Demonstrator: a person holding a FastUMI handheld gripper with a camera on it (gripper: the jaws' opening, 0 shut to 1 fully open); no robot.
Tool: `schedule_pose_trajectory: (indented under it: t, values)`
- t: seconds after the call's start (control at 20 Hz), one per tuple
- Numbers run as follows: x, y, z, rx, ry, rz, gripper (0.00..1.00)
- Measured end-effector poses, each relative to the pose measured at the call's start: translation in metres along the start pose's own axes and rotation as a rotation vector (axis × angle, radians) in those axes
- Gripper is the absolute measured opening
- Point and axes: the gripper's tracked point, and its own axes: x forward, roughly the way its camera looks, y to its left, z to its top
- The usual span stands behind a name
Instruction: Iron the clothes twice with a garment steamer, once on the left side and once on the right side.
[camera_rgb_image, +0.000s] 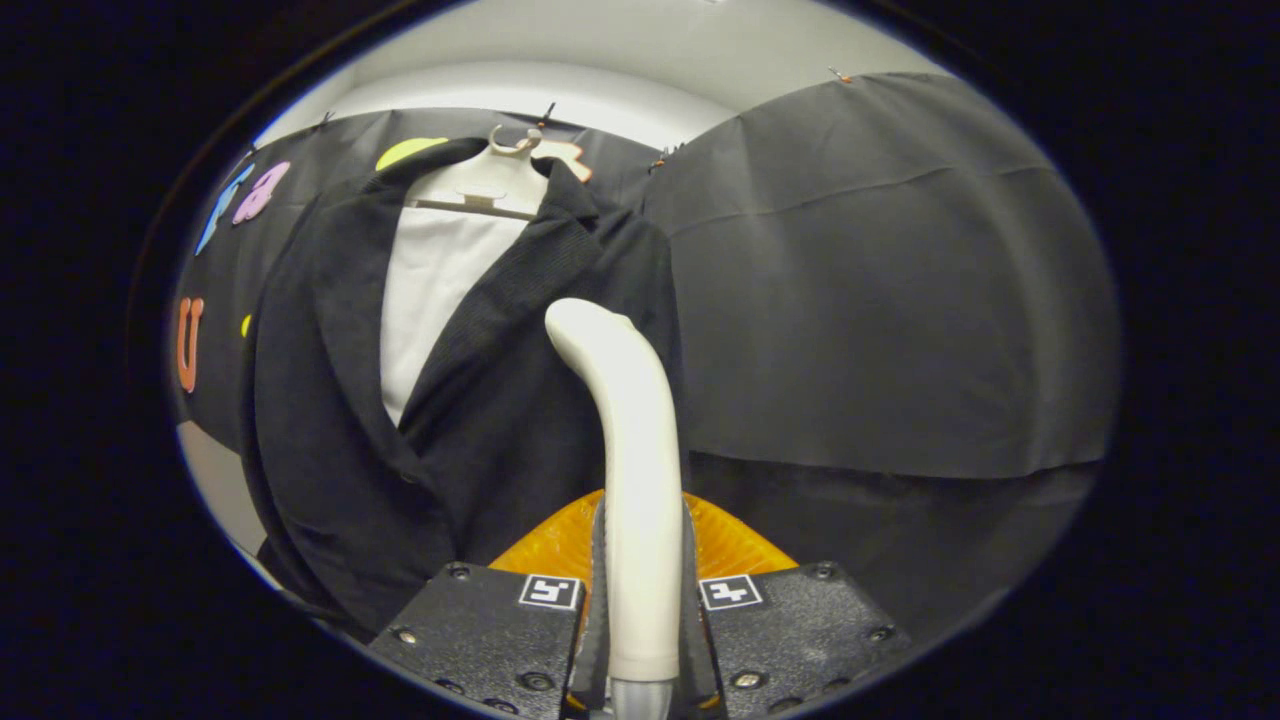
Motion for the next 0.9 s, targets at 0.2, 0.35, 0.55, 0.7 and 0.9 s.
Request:
schedule_pose_trajectory:
  t: [0.2, 0.35, 0.55, 0.7, 0.9]
  values:
    - [-0.008, 0.004, -0.020, -0.017, 0.032, 0.012, 0.30]
    - [-0.013, 0.002, -0.031, -0.021, 0.055, 0.015, 0.30]
    - [-0.019, 0.002, -0.047, -0.020, 0.086, 0.018, 0.30]
    - [-0.025, 0.004, -0.061, -0.031, 0.110, 0.022, 0.30]
    - [-0.034, 0.007, -0.078, -0.031, 0.142, 0.021, 0.30]
